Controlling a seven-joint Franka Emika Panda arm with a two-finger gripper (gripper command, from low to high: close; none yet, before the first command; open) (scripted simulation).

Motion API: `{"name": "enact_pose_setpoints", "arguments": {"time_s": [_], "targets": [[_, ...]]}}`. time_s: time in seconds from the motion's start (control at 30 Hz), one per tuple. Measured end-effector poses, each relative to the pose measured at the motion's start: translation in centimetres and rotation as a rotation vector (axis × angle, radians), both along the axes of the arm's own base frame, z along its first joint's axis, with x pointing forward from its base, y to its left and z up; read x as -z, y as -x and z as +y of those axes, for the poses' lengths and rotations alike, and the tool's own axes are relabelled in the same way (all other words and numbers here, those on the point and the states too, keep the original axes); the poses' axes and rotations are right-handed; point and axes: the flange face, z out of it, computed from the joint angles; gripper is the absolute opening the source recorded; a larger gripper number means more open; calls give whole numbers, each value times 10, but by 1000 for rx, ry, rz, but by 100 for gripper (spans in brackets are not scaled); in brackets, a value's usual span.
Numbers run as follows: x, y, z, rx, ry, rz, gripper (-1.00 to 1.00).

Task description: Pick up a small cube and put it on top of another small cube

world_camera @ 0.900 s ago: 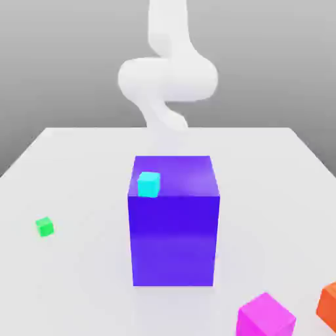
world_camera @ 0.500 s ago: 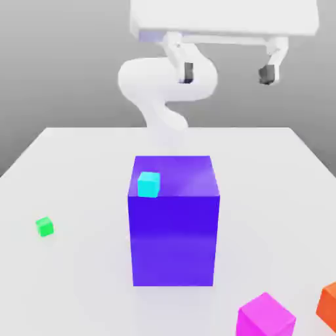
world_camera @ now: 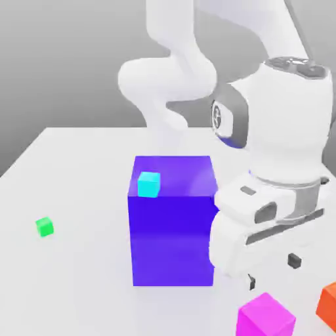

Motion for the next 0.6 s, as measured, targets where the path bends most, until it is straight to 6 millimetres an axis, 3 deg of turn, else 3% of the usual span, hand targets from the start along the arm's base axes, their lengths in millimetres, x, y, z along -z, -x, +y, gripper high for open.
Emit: {"name": "enact_pose_setpoints", "arguments": {"time_s": [0.13, 0.17, 0.37, 0.43, 0.53, 0.6], "targets": [[61, 3, 4, -16, 5, 21, 0], [73, 3, 4, -16, 5, 22, -100], [79, 4, 4, -17, 5, 23, -100], [65, 3, 4, -17, 5, 23, -100], [26, 4, 4, -16, 5, 23, -100], [12, 0, -37, 98, 24, 16, -100]]}}
